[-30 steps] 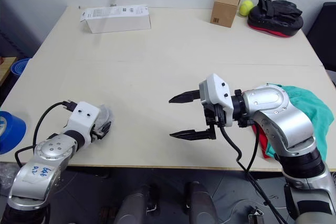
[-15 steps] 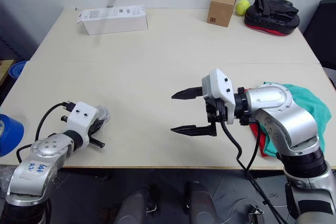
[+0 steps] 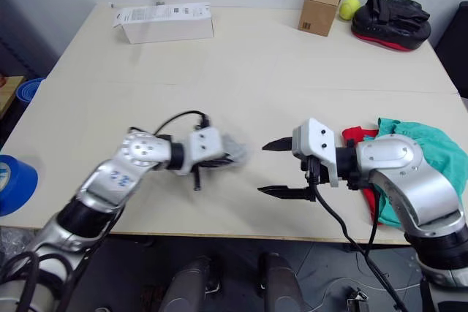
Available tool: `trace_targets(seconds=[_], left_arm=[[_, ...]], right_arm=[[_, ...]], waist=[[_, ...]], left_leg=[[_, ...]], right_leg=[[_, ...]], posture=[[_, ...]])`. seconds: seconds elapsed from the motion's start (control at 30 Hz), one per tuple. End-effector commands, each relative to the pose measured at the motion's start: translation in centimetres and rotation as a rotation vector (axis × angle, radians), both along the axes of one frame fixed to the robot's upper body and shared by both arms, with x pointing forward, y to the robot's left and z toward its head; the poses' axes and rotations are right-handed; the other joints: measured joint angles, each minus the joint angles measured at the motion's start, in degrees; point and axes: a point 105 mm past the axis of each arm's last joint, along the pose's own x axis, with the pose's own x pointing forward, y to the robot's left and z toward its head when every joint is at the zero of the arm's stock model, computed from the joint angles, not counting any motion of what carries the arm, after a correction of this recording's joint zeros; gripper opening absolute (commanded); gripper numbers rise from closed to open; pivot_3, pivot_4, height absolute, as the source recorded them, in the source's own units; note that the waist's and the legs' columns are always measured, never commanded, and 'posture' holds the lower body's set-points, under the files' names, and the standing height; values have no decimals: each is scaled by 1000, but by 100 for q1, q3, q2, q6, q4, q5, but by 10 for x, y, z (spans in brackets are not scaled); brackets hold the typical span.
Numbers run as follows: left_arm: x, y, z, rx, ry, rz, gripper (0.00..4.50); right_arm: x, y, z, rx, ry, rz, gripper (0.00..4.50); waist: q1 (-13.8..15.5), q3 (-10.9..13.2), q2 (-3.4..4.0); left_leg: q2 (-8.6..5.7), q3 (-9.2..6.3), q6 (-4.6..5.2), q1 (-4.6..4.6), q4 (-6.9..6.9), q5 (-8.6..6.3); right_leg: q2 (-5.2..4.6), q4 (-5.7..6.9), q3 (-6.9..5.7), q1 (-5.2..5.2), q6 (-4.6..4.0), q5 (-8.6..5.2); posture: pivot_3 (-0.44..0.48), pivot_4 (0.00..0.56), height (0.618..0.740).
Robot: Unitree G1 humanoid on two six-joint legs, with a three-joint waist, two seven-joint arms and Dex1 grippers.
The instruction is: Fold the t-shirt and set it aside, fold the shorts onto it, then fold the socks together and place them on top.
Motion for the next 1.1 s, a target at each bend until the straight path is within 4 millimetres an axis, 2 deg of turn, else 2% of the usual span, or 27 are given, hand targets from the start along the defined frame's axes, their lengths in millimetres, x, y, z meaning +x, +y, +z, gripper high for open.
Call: trace_targets(seconds=[0.03, 0.13, 0.23, 0.27, 0.33, 0.43, 0.5, 0.6, 0.7, 0.77, 0.83, 0.87, 0.93, 1.03, 1.07, 1.1], left_arm=[[-2, -19, -18, 112, -52, -124, 8], [5, -30, -23, 94, -42, -106, 8], [12, -29, -14, 14, -8, -40, 8], [12, -27, -9, -26, 23, -15, 234], [8, -22, 4, -108, 83, 6, 703], [-3, -16, 20, -185, 149, -10, 1672], [-12, -6, 37, -257, 204, -21, 2304], [-11, 15, 58, -350, 255, 12, 3207], [11, 38, 57, -332, 212, 90, 3207], [21, 45, 55, -334, 206, 99, 2768], [23, 44, 51, -331, 204, 73, 2218], [25, 41, 43, -303, 196, 50, 1893], [28, 37, 31, -259, 181, 21, 1253], [33, 34, 29, -251, 168, 14, 252], [34, 33, 29, -254, 167, 12, 0], [34, 33, 28, -251, 165, 13, 0]], right_arm=[[1, -7, 0, -42, -73, -63, 4500], [1, -13, -4, -41, -68, -115, 4500], [2, -19, -6, -36, -74, -165, 4500], [2, -21, -7, -32, -74, -179, 4500], [2, -23, -7, -24, -76, -199, 4500], [1, -25, -9, -21, -73, -216, 4500], [1, -27, -12, -17, -64, -233, 4500], [-2, -30, -18, -14, -49, -253, 4500], [-3, -30, -22, -2, -35, -283, 4500], [-5, -29, -24, 3, -31, -293, 4500], [-6, -29, -26, 6, -22, -299, 4500], [-7, -28, -27, 12, -17, -304, 4306], [-7, -22, -26, 33, -16, -305, 3875], [0, -8, -19, 95, -20, -294, 2797], [2, -3, -18, 109, -20, -289, 2409], [7, 2, -18, 115, -19, -285, 2017]], waist=[[11, 0, 0], [34, 0, 0], [29, 0, -1], [23, 0, -1], [-6, 1, -1], [1, 1, -1], [7, 1, -1], [9, 1, -1], [13, 1, -1], [17, 1, -1], [18, 1, -1], [18, 1, -1], [41, 0, -1], [18, 2, -3], [-9, 2, -4], [-18, 2, -4]], left_leg=[[1, 0, -1, -1, 2, 1], [2, -10, -5, -2, 17, 3], [0, -18, 13, -2, 35, -4], [-1, -19, 50, -2, 40, -20], [0, -18, 60, -5, 54, -17], [9, -22, 60, -13, 80, -16], [8, -27, 55, -15, 87, -19], [7, -35, 18, -23, 92, 0], [4, -37, 10, -16, 93, 4], [0, -36, 12, -12, 93, 4], [1, -36, 17, -15, 93, 1], [0, -36, 17, -17, 92, 1], [1, -37, 16, -22, 92, 0], [-2, -37, 21, -34, 97, -3], [-1, -36, 22, -38, 101, -3], [0, -32, 23, -42, 104, -3]], right_leg=[[5, 0, -3, -2, 4, -3], [9, 7, -8, -1, 17, -12], [3, 12, -8, 11, 21, -11], [1, 12, -8, 13, 25, -7], [-3, 13, -5, 16, 26, -2], [-1, 33, -6, 13, 25, 2], [-2, 51, -5, 9, 25, 2], [0, 64, -7, 3, 29, -2], [0, 73, -6, 5, 32, -4], [-1, 76, -6, 6, 31, -5], [-2, 75, -6, 5, 29, -5], [-2, 72, -6, 4, 28, -6], [-3, 68, -6, 3, 28, -6], [-4, 65, -5, -3, 29, -5], [-4, 66, -6, -6, 29, -5], [-4, 70, -3, -13, 29, -4]], posture=[[0, 150, 740], [0, 150, 740], [0, 150, 740], [0, 150, 740], [0, 150, 740], [0, 150, 740], [0, 150, 740], [0, 150, 740], [0, 150, 740], [0, 150, 740], [0, 150, 740], [0, 150, 740], [0, 150, 740], [0, 150, 740], [0, 150, 740], [0, 150, 740]])
